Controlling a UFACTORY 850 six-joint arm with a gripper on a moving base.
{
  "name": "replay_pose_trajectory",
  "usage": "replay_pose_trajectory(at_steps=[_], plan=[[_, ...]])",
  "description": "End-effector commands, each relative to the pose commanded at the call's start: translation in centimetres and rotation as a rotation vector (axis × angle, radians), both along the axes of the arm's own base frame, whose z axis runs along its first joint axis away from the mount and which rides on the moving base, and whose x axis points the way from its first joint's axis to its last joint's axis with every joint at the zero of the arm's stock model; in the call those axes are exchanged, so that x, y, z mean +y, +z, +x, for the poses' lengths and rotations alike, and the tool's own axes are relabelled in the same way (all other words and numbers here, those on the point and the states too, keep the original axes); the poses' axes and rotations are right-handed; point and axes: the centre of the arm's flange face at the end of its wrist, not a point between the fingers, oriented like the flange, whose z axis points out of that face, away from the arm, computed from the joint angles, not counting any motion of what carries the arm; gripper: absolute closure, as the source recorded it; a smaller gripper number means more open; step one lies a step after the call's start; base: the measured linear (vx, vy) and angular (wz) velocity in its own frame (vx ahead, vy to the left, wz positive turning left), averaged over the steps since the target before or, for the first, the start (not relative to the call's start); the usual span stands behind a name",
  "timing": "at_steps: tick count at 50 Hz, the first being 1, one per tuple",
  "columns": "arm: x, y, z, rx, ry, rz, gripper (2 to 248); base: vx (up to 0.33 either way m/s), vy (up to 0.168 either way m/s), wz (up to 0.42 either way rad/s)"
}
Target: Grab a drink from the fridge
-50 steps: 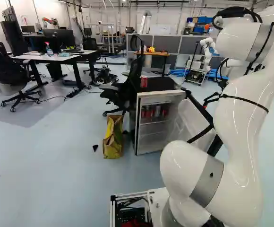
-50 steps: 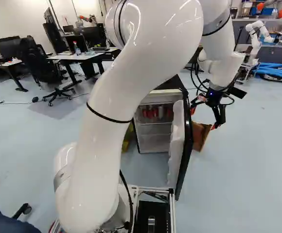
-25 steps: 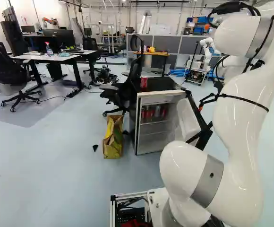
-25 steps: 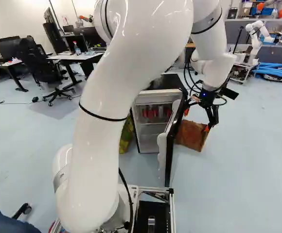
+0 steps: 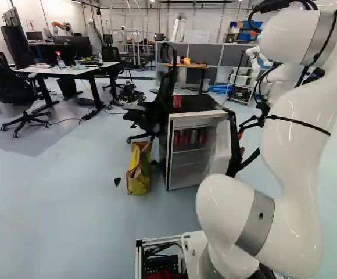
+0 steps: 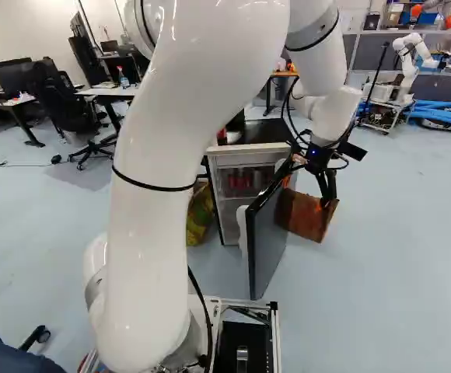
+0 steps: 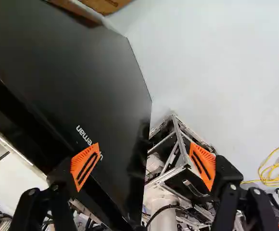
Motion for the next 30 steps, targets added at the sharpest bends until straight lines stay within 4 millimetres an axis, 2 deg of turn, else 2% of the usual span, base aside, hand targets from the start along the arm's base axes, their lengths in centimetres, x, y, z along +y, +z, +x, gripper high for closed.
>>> replay_pose_trajectory(at_steps=[30], plan=[[5.6, -0.3, 0.4, 0.028, 0.079, 0.025, 3, 0.0, 0.0, 0.0]])
